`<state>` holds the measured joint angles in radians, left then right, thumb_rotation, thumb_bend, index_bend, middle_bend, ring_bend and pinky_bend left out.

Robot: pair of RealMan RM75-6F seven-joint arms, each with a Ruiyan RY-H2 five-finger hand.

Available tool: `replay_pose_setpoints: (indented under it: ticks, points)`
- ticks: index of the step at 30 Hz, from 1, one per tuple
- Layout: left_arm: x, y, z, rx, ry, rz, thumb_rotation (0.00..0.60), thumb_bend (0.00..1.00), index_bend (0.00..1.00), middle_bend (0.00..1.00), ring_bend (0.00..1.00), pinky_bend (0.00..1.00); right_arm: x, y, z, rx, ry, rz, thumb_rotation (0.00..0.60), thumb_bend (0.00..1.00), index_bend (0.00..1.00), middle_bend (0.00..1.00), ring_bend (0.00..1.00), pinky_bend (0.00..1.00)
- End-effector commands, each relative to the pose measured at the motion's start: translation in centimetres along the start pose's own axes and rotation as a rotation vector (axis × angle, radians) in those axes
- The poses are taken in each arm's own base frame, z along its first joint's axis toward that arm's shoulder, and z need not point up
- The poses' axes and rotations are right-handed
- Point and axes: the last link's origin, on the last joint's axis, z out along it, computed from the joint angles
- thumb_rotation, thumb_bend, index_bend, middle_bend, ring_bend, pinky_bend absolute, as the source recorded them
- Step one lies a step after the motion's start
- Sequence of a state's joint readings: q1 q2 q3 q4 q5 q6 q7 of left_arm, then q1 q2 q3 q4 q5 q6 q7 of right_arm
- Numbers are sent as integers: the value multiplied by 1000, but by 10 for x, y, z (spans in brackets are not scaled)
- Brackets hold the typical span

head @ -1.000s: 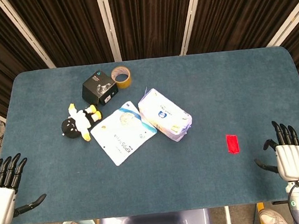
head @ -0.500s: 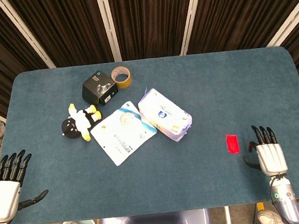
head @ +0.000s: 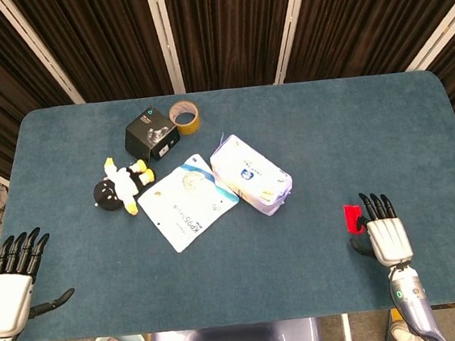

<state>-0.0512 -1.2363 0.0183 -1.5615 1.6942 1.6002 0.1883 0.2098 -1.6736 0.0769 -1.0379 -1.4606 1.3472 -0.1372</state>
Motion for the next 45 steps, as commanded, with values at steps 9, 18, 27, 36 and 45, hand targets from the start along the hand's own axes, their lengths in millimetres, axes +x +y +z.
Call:
replay_pose_setpoints:
  ticks: [9,18,27,36,45]
  points:
    - [-3,1,3,1,-17,8,400,0,0,0,0,0,-13,4,9,-7,-58,-32,600,254,509,27,0,0]
    - [-4,0,3,8,-23,12,404,0,0,0,0,0,-22,6,10,-14,-74,-46,600,254,509,27,0,0]
    - [-2,-3,4,29,0,32,400,0,0,0,0,0,-23,5,14,-7,-80,-54,600,254,503,24,0,0]
    - [-4,-3,6,41,-6,39,400,0,0,0,0,0,-20,6,20,-1,-79,-64,600,254,497,19,0,0]
    - [-6,-3,7,46,-15,44,398,0,0,0,0,0,-17,9,24,-8,-73,-66,600,256,531,35,0,0]
